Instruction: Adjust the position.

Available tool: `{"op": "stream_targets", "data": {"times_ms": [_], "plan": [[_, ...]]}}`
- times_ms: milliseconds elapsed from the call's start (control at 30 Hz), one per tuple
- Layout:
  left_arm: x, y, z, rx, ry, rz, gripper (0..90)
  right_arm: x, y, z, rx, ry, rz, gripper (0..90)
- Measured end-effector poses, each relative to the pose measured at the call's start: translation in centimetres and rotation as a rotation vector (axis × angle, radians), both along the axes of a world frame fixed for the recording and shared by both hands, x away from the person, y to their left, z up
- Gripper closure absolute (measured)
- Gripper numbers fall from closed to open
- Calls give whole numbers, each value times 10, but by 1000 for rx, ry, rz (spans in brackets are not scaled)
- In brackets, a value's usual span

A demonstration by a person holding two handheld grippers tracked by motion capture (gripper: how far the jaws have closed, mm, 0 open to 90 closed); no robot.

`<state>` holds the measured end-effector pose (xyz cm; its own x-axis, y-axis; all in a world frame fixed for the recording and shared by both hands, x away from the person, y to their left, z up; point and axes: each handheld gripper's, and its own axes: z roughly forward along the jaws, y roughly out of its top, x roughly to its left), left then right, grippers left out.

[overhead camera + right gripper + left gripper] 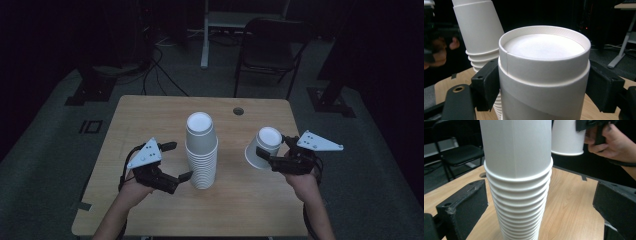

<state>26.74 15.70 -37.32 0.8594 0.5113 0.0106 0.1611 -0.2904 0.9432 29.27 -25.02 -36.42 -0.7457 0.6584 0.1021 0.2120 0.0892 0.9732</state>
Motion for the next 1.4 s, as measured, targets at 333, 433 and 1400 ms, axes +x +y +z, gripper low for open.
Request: {"op": "stream_targets", "data": {"times_ms": [333,433,1400], "plan": [[-21,-27,-13,54,18,-72,2,-6,-8,5,5,-20,-11,210],[-19,-37,-14,49,31,-90,3,-6,-9,6,3,-21,-11,210],[-6,-168,-30,66,89,-335,3,-15,-25,22,9,-53,-30,210]]}}
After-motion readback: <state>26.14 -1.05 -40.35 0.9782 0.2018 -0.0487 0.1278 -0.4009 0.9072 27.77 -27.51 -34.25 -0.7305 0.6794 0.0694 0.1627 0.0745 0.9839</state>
